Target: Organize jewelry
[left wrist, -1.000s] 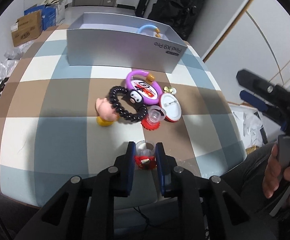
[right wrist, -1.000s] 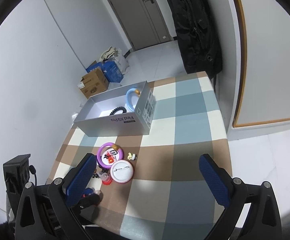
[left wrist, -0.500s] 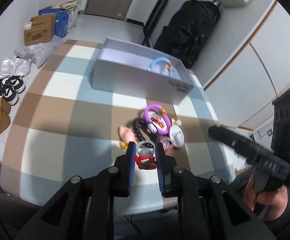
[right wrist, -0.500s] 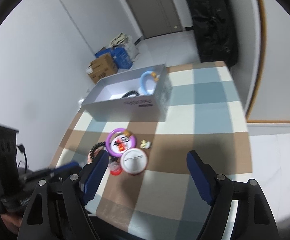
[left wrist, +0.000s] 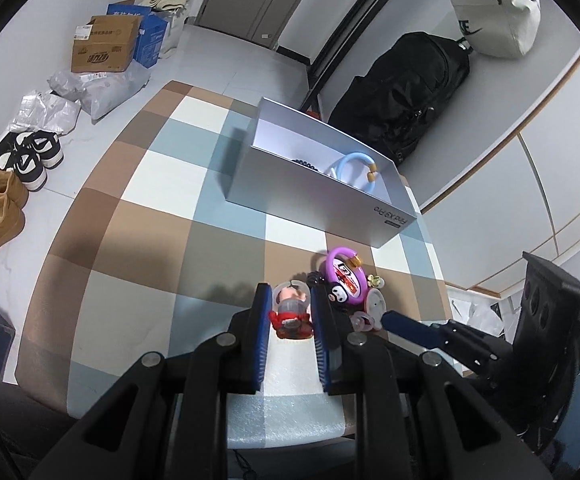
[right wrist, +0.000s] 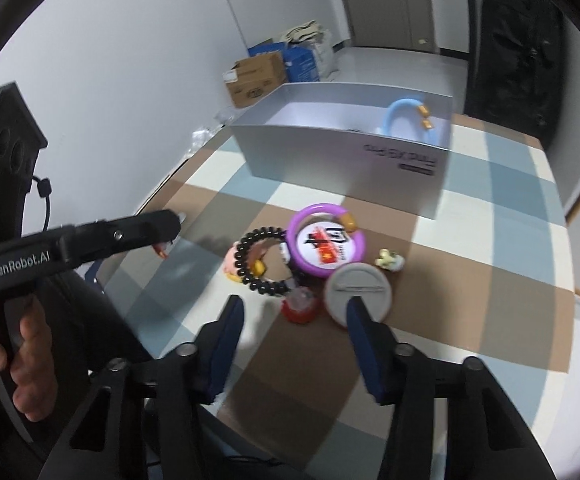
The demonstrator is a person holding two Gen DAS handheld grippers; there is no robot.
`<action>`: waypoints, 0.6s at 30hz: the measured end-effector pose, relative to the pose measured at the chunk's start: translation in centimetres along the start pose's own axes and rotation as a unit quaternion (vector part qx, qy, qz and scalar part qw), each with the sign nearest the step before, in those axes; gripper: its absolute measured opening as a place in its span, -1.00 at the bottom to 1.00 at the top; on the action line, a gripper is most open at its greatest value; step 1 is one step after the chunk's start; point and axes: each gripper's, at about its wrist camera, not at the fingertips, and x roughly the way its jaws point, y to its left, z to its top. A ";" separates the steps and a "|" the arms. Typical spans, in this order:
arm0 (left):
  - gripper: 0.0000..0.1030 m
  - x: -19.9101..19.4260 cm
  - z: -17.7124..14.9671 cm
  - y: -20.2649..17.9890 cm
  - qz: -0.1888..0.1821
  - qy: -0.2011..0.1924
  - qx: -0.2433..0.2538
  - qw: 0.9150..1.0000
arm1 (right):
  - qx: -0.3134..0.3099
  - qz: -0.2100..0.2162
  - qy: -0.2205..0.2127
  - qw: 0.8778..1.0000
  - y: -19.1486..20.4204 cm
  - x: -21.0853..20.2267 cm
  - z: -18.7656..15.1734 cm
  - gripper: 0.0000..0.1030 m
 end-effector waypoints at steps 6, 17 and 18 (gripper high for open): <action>-0.72 0.0 0.3 0.6 -0.004 -0.001 -0.007 1.000 | -0.002 -0.006 0.004 1.000 0.0 0.9 0.4 -0.52; -0.72 0.1 0.4 0.3 -0.005 0.000 -0.002 1.000 | -0.005 -0.029 -0.006 1.000 -0.1 0.7 0.4 -0.90; -0.72 0.1 0.4 0.3 -0.004 0.001 -0.001 1.000 | -0.003 -0.029 -0.008 1.000 -0.1 0.6 0.5 -0.90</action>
